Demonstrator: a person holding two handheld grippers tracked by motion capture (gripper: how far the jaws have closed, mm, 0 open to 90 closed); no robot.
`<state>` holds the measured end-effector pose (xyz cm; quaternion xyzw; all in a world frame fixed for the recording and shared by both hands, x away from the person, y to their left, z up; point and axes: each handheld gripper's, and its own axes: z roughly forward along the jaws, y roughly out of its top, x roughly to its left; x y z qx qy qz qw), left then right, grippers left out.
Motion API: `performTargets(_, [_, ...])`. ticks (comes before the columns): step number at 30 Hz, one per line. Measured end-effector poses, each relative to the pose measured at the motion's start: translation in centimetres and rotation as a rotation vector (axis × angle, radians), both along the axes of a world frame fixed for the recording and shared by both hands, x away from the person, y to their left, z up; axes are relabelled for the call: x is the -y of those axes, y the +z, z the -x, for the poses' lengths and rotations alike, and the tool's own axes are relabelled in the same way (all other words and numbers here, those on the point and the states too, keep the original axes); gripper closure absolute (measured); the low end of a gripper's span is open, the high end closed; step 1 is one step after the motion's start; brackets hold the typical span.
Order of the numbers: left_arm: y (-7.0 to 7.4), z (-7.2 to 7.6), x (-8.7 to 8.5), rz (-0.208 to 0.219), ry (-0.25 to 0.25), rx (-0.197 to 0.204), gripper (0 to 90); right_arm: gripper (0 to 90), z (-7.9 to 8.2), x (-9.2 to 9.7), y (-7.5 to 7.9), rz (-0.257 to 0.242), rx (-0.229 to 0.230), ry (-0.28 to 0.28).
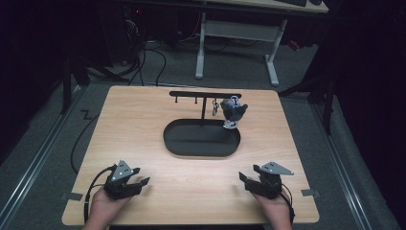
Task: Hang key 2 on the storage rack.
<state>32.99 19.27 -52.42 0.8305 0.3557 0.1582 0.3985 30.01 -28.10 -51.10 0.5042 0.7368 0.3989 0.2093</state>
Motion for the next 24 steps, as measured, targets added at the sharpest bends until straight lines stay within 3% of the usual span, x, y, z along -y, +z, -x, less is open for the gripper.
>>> performTargets(11, [-0.33, 0.22, 0.56, -0.022, 0.0, -0.012, 43.5, 31.4, -0.13, -0.37, -0.32, -0.004, -0.012, 0.037])
performTargets(24, [-0.55, 0.17, 0.27, -0.017, 0.014, -0.014, 41.7, 31.2, -0.41, 0.06, -0.4, -0.03, -0.023, 0.024])
